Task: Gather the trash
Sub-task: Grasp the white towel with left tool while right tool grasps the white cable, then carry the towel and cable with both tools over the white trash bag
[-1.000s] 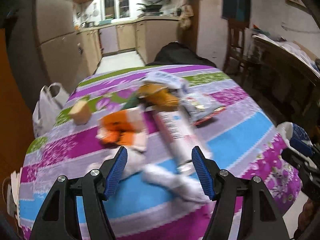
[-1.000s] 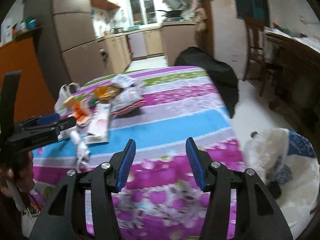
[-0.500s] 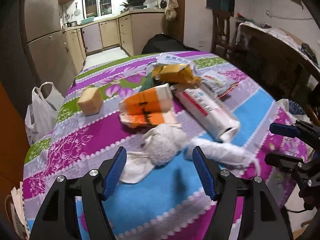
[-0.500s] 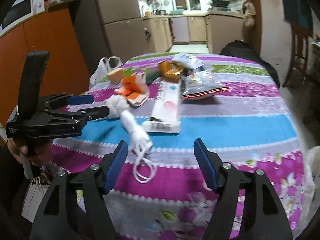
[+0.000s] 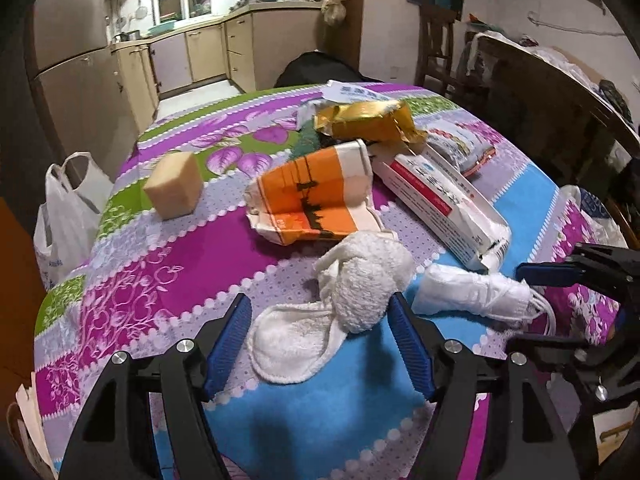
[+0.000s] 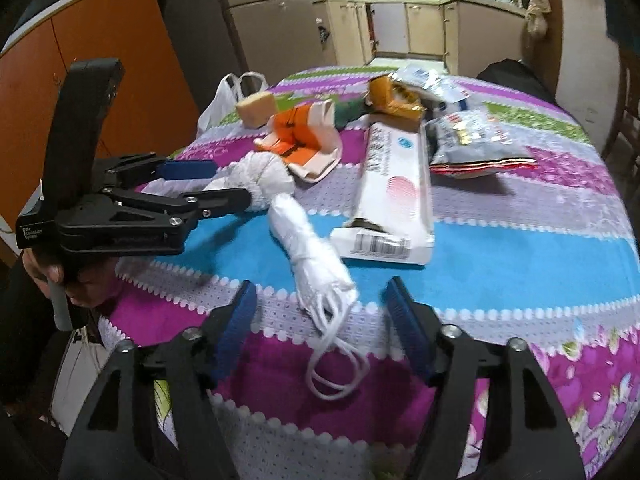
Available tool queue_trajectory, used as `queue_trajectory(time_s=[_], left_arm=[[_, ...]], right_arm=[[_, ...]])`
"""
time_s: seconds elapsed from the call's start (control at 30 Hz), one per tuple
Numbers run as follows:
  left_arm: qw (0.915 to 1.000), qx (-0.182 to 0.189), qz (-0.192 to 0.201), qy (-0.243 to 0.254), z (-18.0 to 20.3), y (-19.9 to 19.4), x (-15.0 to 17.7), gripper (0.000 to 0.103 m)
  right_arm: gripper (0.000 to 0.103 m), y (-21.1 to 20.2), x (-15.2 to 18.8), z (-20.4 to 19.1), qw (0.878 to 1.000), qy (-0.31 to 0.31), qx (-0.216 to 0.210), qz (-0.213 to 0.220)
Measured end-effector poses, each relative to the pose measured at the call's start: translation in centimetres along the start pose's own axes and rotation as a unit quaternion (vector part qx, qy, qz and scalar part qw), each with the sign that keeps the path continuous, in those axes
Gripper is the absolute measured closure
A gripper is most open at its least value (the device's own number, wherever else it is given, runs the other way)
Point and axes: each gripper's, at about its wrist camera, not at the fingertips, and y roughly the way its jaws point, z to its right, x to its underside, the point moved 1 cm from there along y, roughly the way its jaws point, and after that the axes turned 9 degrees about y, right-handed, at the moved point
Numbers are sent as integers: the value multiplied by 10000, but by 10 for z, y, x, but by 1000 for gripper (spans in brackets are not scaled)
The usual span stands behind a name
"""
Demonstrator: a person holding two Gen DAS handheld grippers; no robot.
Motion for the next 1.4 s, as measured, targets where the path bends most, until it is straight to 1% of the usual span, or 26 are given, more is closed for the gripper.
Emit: queue_trajectory(time_s=[0.07,0.13,0.17,0.2,0.3,0.33,0.37,0.4,0.43,0.47,0.53,0.67,0.87,1.07,1.27,1.4], left_arm=[[9999,17,-52,93,3,5,1,31],[9998,-12,-104,153,6,10,1,31],[9998,-51,-94,164,7,12,1,31],[9998,-59,-86,155,7,13,1,31],[9999,-68,-48,127,10,13,0,34],[9999,-74,-27,136,11,13,0,39],[9999,-82,2,147,14,12,0,49],[9998,-95,23,166,16,11,-1,57],[9997,-117,28,191,19,10,-1,68],[9996,-163,23,217,23,9,-1,72],[9990,-357,1,277,29,8,-1,73],[9982,-552,-27,225,36,3,1,76],[9961,-874,-90,43,36,-10,4,77],[9935,-1122,-170,-8,38,-21,6,77],[9931,-1165,-163,-49,42,-29,6,77],[9939,-1094,-144,-84,45,-33,1,77]], right_arm=[[52,3,-2,-1,10000,-6,42,11],[65,4,-5,-3,10000,-26,59,-12],[67,5,-5,-4,9999,-47,104,-12],[71,6,-5,-5,9999,-70,130,-2],[75,8,-3,-6,9998,-99,150,51],[77,7,-2,-6,9998,-116,151,67],[77,7,-1,-8,9997,-147,156,79],[78,8,-1,-9,9997,-162,154,77],[79,7,0,-9,9997,-172,145,68],[79,7,1,-10,9998,-173,131,51],[81,5,4,-10,9998,-162,117,32],[82,-2,8,-10,9998,-138,112,67],[82,-18,9,-8,9998,-22,72,205],[82,-26,8,-9,9995,78,64,290],[82,-31,11,-8,9996,70,92,271],[82,-39,9,-5,9995,103,87,299]])
